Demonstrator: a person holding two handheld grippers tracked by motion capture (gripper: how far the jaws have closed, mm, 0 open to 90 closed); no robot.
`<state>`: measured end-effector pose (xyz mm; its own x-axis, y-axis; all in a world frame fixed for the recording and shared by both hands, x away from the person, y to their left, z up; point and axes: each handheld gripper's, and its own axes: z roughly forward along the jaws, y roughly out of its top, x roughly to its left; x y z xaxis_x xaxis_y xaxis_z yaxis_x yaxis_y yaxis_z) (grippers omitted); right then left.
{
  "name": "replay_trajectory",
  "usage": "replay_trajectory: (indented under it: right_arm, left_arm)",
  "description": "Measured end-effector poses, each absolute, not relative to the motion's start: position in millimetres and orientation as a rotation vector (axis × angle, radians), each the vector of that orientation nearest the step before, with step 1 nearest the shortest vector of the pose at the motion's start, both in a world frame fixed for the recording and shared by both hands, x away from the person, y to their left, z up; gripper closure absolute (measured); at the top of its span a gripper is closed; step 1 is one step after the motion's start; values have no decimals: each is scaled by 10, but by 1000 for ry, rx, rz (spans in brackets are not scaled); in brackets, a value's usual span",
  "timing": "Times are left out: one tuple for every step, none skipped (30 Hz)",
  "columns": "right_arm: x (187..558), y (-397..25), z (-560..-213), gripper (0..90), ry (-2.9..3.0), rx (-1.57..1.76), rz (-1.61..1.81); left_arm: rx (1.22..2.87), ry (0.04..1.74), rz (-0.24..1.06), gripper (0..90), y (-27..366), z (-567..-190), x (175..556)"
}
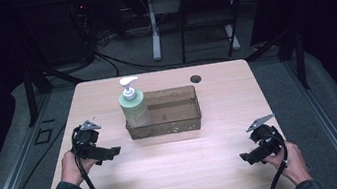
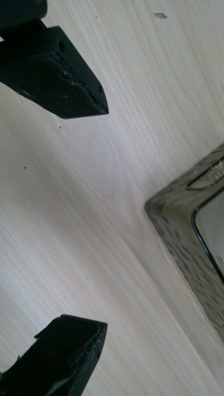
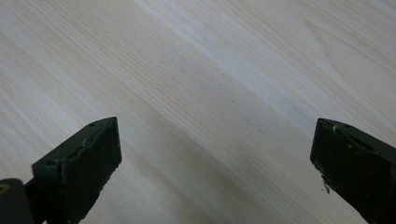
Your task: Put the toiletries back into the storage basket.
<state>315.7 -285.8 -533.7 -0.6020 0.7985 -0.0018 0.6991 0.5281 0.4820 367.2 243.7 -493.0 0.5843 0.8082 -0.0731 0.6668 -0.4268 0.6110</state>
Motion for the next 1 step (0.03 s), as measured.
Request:
replay_trajectory:
  right_arm:
    - [3156, -2857, -5344, 14, 2547, 1273, 651]
  left_arm:
    - [2216, 1168, 308, 0, 2437, -4930, 3672]
